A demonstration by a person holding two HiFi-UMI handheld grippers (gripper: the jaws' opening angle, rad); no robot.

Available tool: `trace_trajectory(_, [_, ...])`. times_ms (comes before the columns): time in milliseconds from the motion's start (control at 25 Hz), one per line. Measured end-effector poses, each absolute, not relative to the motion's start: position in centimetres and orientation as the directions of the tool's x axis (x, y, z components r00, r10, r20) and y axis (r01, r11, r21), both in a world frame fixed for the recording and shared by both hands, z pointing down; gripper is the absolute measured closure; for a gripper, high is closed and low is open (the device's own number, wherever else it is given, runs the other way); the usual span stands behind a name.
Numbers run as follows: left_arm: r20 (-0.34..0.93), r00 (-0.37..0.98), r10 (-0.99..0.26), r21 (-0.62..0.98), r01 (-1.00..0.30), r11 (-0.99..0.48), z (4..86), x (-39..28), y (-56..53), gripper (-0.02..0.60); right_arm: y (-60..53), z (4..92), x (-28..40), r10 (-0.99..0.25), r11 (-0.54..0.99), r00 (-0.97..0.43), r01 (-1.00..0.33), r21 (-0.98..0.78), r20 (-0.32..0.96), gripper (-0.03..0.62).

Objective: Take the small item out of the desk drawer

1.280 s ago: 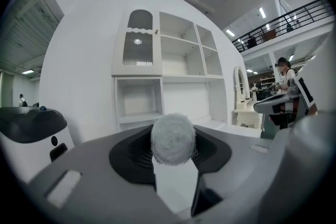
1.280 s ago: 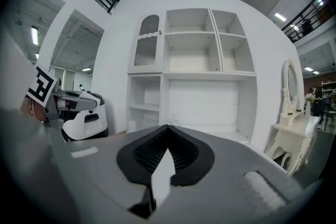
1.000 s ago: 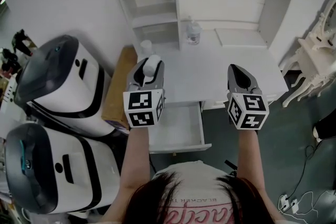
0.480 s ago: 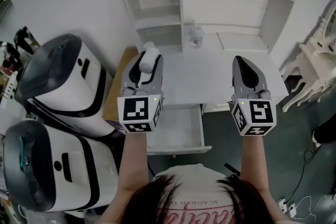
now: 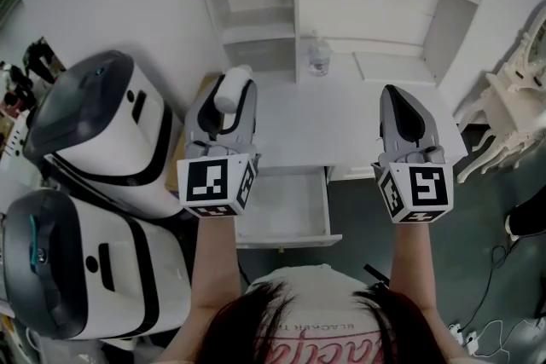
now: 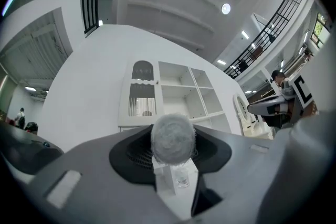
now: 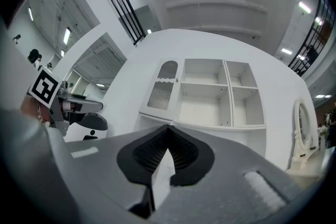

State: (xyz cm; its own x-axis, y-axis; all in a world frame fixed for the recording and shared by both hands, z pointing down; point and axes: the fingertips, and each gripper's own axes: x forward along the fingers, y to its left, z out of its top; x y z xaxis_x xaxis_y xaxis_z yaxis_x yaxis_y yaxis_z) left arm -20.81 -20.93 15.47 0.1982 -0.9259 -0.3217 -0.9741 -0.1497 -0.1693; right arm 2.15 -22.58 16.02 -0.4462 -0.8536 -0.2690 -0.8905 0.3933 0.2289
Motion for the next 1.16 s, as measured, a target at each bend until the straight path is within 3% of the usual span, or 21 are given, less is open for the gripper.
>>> trace_trajectory(1160, [-0.368,0.175,-0.913,-0.177,-0.977,-0.116,13.9,-21.8,-20.1,0.394,-22.7,15.5,1.8,-0.851,0.393,-0.446,-0.891,0.229,-0.276,0.594])
